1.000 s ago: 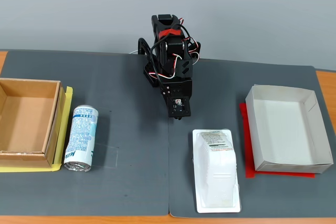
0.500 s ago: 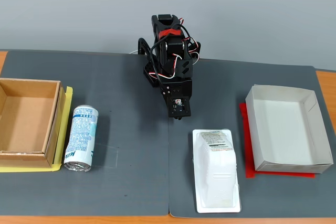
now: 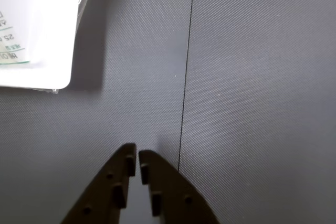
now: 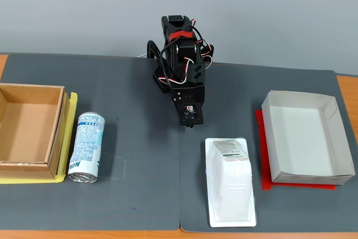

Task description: Pick the can and put it in the brown box

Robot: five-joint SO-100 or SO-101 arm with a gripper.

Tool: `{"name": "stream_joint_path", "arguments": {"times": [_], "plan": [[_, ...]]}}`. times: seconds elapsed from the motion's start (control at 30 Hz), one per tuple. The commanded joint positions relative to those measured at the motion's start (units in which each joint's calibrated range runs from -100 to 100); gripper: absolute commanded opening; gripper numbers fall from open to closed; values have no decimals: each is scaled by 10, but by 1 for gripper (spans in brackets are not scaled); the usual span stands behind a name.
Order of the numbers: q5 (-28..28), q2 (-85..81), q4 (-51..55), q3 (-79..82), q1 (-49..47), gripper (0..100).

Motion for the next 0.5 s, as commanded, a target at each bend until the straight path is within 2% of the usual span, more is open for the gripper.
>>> {"name": "stream_joint_path", "arguments": {"times": [0.0, 0.47], "plan": [[0, -5, -2, -32, 0, 1], [2, -5, -4, -32, -5, 1]]}}
